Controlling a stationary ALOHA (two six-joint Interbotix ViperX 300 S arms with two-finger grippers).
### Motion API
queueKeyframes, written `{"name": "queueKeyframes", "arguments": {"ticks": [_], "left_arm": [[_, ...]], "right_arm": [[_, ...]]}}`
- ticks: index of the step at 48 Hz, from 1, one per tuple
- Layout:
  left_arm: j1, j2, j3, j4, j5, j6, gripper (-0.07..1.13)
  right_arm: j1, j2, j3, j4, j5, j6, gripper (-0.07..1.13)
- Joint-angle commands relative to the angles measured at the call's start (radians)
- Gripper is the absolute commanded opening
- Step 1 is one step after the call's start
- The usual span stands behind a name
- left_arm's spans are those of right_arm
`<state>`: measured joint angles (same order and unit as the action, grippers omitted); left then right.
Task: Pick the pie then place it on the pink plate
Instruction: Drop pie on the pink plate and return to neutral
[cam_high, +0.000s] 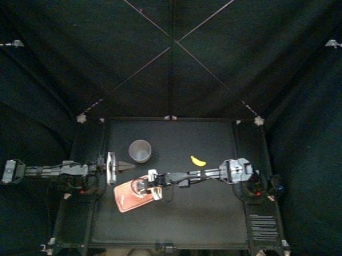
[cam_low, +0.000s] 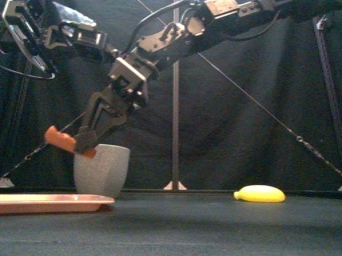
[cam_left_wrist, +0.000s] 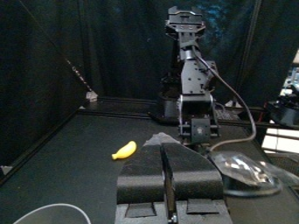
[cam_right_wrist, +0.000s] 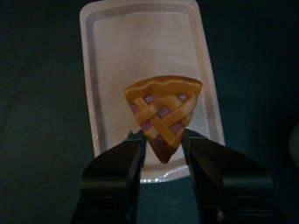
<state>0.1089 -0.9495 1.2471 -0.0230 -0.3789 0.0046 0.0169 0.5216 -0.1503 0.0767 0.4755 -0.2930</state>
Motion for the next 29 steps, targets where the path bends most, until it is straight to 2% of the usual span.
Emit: {"name": "queueKeyframes", "arguments": {"ticks": [1, 15, 23, 29], "left_arm": [[0.002, 0.002, -0.017, -0.003, -0.009, 0.0, 0.01], [0.002, 0.003, -0.017, 0.0, -0.008, 0.002, 0.01], [0.002, 0.002, -0.014, -0.002, -0.008, 0.0, 0.01], [0.002, 0.003, -0.012, -0.003, -0.008, 0.0, 0.01]], "right_arm": [[-0.002, 0.008, -0.074, 0.009, 0.006, 0.021, 0.71], [0.006, 0.034, -0.114, 0.011, 0.021, 0.066, 1.0], [0.008, 0.005, -0.084, 0.017, 0.017, 0.066, 1.01], [0.006, -0.067, 0.015, 0.049, -0.029, 0.066, 1.01]]}}
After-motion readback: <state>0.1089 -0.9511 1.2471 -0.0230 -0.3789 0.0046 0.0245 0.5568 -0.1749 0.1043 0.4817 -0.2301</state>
